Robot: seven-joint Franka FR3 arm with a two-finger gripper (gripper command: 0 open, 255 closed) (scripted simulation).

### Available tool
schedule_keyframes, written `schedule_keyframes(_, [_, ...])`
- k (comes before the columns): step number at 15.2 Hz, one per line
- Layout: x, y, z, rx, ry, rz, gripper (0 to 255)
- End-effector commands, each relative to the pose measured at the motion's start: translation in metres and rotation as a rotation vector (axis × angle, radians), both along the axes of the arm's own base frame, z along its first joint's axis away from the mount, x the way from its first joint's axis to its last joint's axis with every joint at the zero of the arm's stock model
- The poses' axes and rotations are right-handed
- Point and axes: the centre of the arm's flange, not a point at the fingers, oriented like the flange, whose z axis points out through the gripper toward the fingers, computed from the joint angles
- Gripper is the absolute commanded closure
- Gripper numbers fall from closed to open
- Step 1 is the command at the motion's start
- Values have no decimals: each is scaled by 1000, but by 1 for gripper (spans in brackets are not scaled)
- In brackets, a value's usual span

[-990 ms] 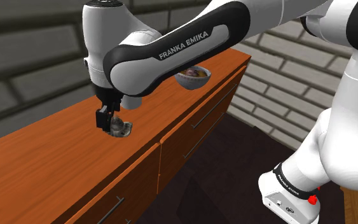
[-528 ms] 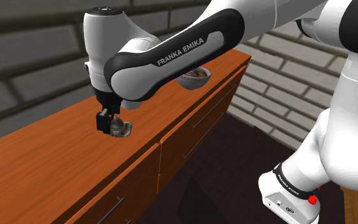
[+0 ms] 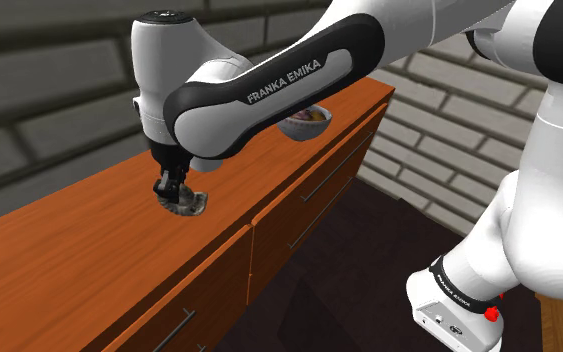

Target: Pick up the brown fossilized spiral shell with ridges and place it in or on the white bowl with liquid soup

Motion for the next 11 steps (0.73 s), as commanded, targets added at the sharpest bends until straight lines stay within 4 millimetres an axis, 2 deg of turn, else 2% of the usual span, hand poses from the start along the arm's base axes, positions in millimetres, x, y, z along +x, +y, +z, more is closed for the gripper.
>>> schedule_keyframes(1, [0,0,0,0,0,0,255])
schedule_keyframes(5, [0,0,0,0,0,0,255])
schedule_keyframes(11, [0,0,31,0,0,0,255])
